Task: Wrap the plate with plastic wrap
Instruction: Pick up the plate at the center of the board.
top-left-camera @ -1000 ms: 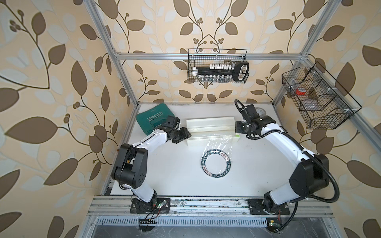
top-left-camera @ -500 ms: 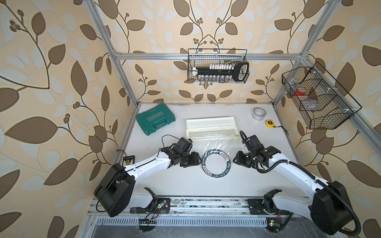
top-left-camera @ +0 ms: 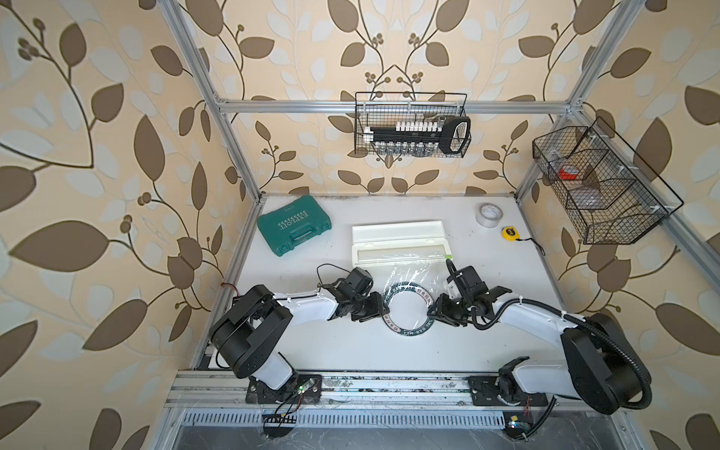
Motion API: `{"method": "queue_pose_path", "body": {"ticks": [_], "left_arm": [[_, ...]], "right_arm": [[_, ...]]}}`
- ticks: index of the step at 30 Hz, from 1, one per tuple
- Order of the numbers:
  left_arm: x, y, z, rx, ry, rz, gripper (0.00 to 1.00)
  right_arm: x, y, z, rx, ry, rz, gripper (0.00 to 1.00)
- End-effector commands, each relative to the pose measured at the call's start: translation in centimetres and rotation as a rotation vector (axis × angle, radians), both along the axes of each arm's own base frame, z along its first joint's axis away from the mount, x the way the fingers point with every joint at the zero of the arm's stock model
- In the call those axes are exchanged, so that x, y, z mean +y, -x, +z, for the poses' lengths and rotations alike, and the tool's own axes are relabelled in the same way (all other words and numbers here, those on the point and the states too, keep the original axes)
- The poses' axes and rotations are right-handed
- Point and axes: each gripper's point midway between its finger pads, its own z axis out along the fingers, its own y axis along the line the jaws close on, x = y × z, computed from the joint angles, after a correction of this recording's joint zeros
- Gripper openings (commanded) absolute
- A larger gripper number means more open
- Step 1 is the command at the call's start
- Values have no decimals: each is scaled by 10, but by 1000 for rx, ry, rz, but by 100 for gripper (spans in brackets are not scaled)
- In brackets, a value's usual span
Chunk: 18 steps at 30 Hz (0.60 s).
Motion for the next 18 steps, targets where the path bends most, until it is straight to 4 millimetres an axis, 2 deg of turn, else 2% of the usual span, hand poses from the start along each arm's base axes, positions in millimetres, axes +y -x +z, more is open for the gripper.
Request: {"method": "queue_pose_path", "body": {"ticks": [1,4,7,10,14,18], "left_arm": [[-6,7,-12,26,35,0,40],[-12,9,-15,42,101,11,33],[-15,11,-13,49,160,29,23],[-16,13,-6,39,205,48,14],[-16,12,13,6,283,76,3],[-14,13,29,-19,349,104,0]], "right_arm": [[10,0,-5,-1,-70,-2,35],[15,1,-7,-8,-108,0,32],[20,2,-3,-30,-155,10,23],[26,0,11,-86,-221,15,15],[31,-4,32,-173,-288,22,5],[35,-1,50,-207,-332,43,7]]}}
